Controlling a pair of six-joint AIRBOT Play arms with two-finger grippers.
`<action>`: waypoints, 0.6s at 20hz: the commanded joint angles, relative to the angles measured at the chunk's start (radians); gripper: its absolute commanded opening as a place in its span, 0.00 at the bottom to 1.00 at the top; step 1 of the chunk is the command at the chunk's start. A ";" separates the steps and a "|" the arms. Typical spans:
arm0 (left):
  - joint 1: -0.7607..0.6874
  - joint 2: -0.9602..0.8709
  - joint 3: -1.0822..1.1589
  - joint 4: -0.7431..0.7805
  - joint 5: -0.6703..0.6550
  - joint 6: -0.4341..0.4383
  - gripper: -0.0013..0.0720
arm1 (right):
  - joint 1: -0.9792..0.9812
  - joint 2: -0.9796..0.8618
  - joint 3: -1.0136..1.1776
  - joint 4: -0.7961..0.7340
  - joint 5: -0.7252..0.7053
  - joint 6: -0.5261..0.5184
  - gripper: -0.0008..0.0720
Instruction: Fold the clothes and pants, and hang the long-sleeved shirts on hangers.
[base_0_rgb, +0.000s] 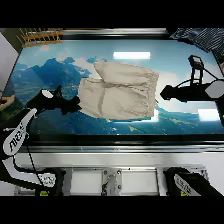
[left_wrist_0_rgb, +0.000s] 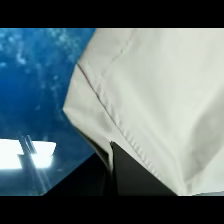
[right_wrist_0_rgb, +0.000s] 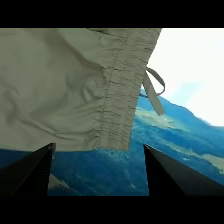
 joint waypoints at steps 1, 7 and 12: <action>-0.009 0.011 0.024 -0.007 -0.014 0.029 0.02 | -0.056 -0.007 -0.132 -0.028 -0.003 0.153 0.84; -0.085 0.083 0.024 0.130 -0.010 0.040 0.02 | -0.082 -0.125 -0.420 0.280 -0.344 0.235 0.84; -0.109 0.093 0.024 0.146 -0.009 0.040 0.02 | 0.018 -0.282 -0.431 0.553 -0.566 0.081 0.84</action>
